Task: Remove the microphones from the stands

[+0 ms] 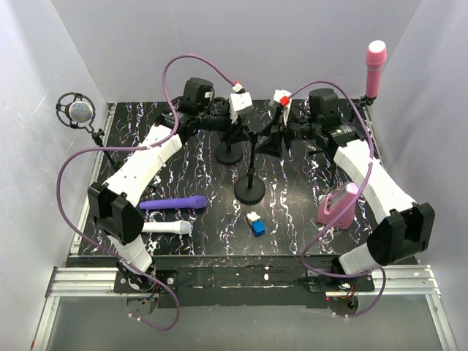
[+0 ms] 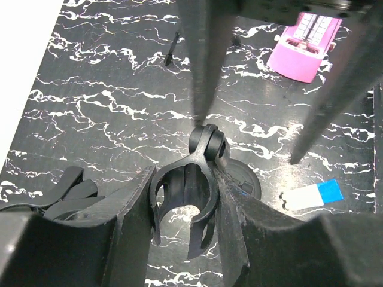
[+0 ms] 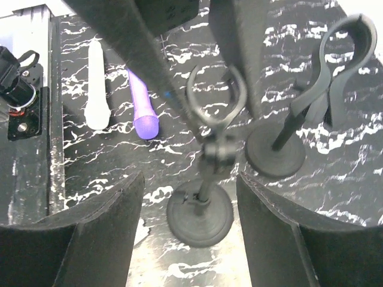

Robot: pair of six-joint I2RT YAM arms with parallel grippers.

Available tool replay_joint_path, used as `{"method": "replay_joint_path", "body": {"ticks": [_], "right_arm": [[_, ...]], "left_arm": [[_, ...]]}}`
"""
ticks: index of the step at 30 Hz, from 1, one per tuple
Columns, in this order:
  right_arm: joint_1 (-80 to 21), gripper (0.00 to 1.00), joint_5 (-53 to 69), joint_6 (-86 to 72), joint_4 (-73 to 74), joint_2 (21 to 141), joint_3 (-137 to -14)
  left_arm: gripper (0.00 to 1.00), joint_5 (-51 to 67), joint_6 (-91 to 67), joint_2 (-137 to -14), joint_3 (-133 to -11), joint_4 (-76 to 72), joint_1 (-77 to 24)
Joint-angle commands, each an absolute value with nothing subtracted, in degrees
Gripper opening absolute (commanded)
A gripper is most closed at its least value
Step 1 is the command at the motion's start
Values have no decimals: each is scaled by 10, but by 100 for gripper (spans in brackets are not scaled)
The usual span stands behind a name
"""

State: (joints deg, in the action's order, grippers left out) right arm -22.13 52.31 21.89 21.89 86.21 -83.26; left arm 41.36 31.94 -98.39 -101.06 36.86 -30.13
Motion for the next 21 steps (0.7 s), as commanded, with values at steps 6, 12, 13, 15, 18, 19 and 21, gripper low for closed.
{"method": "replay_joint_path", "body": {"ticks": [6,12,13,15,18,19,21], "right_arm": [[-214,67,353,-34,242,817,-755],[-214,55,310,-98,265,870,-777],[-214,54,309,-101,259,876,-780],[-214,52,314,-104,244,887,-783],[-214,49,326,-103,222,900,-782],[-214,49,340,-100,213,903,-781],[-215,48,351,-79,209,908,-783]], "left_arm": [[9,328,102,-1007,-1067,313,-300],[0,218,-81,-1006,-1056,299,-300],[0,208,-90,-1007,-1057,299,-300],[0,208,-92,-1011,-1061,298,-300],[0,193,-101,-1015,-1068,296,-300],[0,192,-101,-1018,-1071,297,-300],[0,189,-105,-1022,-1078,301,-300]]}}
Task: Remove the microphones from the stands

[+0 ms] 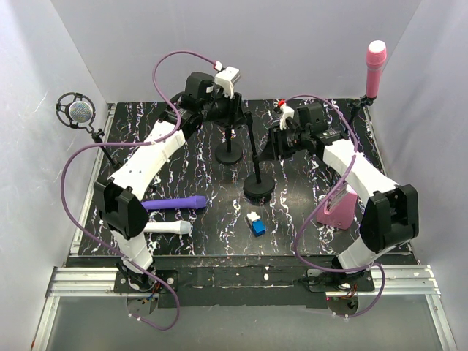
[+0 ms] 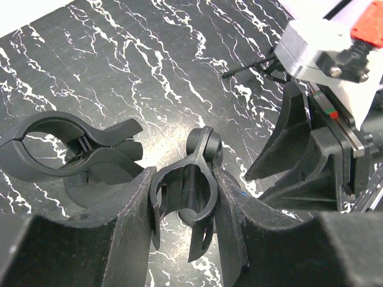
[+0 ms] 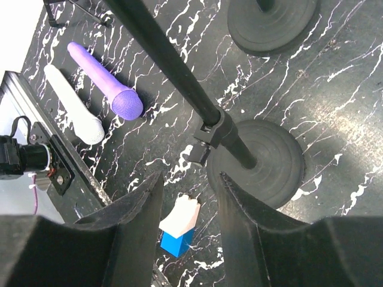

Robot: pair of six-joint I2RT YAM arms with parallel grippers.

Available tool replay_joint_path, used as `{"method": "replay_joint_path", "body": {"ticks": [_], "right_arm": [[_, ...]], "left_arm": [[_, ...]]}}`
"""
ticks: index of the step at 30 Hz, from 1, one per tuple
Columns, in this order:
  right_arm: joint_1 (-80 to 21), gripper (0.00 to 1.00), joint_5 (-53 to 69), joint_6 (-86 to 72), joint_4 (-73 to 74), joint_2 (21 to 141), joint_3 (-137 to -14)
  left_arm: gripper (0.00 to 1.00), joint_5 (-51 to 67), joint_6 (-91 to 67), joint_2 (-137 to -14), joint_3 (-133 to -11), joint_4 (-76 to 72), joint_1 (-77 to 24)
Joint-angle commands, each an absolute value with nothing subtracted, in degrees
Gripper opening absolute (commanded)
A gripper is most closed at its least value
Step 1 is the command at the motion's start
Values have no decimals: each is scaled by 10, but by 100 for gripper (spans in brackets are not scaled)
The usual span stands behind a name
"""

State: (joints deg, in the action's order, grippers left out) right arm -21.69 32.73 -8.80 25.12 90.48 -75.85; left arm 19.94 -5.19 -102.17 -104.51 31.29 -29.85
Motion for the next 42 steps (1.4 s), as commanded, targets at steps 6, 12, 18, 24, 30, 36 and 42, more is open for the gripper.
{"method": "replay_joint_path", "body": {"ticks": [6,12,18,24,30,36,42], "right_arm": [[-217,48,334,-55,208,941,-803],[-222,47,324,-48,204,972,-807],[-238,30,312,-36,211,962,-799],[-295,1,241,184,217,929,-774],[-362,1,62,721,6,869,-571],[-359,8,49,937,-423,890,-402],[-350,73,140,681,-75,755,-482]], "left_arm": [[0,185,-119,-1021,-1072,297,-300],[0,181,-127,-1013,-1059,294,-300],[0,185,-138,-1005,-1049,291,-300],[0,192,-141,-1002,-1038,279,-298],[0,203,-151,-998,-1033,279,-289],[0,209,-159,-994,-1016,266,-288],[0,209,-155,-982,-1006,269,-288]]}}
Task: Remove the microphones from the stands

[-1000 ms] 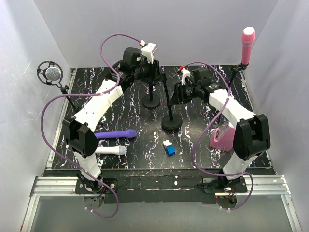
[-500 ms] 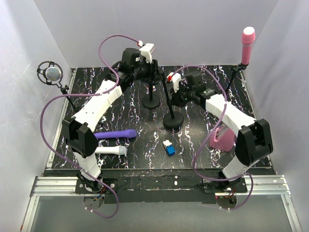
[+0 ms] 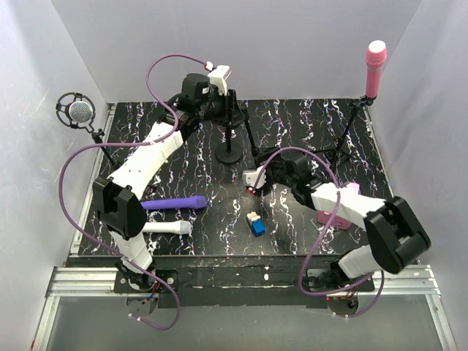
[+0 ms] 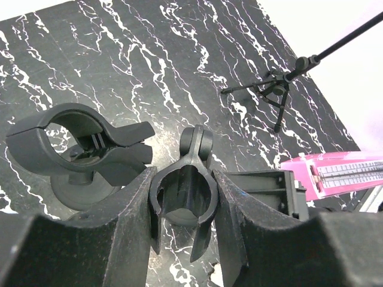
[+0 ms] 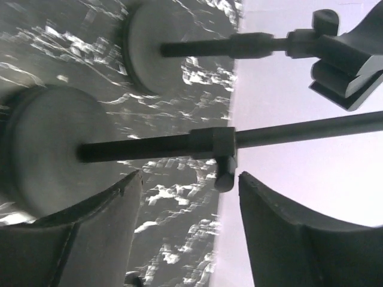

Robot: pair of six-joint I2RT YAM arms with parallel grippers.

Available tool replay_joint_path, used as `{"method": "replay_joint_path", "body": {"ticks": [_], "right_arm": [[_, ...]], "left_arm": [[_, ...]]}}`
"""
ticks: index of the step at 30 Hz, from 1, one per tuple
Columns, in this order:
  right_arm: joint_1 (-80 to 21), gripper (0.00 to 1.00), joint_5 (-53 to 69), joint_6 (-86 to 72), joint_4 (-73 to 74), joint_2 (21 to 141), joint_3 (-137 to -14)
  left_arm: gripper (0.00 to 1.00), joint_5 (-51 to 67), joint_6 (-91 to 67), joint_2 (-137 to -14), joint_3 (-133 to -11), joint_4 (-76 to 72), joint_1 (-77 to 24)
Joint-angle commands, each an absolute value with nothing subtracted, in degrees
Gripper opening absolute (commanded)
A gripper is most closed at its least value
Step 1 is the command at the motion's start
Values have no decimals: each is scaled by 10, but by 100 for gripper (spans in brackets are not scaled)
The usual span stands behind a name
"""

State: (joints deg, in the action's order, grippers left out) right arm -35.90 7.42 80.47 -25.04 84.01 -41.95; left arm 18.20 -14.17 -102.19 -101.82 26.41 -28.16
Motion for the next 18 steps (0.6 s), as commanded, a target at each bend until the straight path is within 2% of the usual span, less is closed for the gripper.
{"method": "replay_joint_path", "body": {"ticks": [1,5,8,10,11,14,18], "right_arm": [[-340,76,188,626,31,741,-510],[-305,76,263,428,175,723,-578],[-273,74,321,241,254,764,-651],[-241,73,368,37,252,799,-674],[-227,73,414,-12,236,808,-669],[-218,74,395,-44,217,836,-686],[-171,72,428,-148,184,908,-717]], "left_arm": [[0,210,-154,-980,-1004,270,-288],[0,212,-152,-974,-993,268,-288],[0,210,-151,-969,-985,269,-288],[0,211,-147,-962,-977,266,-288],[0,214,-143,-957,-970,265,-288],[0,224,-122,-941,-953,264,-288],[0,235,-110,-918,-920,257,-289]]}}
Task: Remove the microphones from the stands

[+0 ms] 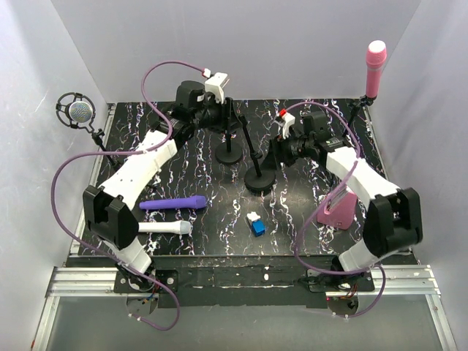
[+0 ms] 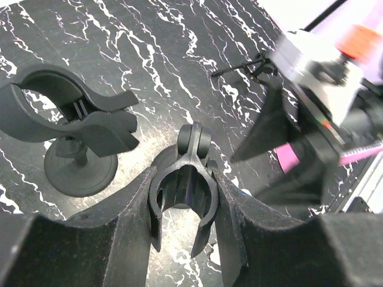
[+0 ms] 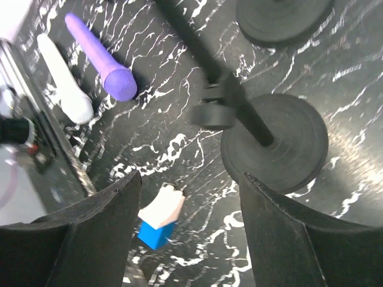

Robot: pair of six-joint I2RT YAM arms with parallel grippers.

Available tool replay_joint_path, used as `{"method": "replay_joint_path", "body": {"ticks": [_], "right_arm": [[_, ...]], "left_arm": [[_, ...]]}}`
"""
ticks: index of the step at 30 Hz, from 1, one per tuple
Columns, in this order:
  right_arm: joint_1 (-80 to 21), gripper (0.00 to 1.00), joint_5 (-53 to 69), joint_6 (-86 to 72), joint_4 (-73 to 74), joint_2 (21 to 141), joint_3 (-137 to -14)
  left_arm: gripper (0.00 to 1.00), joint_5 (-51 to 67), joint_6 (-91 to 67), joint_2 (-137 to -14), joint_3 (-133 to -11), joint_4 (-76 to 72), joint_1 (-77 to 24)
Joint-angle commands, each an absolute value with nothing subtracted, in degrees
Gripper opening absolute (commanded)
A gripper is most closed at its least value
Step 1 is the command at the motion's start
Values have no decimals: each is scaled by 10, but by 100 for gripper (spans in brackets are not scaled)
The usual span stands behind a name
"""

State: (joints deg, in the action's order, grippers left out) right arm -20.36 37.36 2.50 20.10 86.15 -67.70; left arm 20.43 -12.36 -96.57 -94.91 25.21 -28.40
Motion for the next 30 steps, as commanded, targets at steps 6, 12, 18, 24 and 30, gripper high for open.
{"method": "replay_joint_path", "body": {"ticks": [6,12,18,24,30], "right_arm": [[-160,66,525,-224,120,954,-727],[-160,65,566,-250,97,980,-738],[-161,46,522,-244,106,991,-743],[-162,45,510,-236,105,993,-741],[-173,20,498,-179,112,988,-740]], "left_arm": [[0,236,-100,-887,-887,257,-305],[0,228,-92,-889,-889,258,-308],[0,227,-92,-898,-900,266,-308],[0,226,-91,-905,-906,266,-308],[0,229,-94,-910,-905,261,-308]]}}
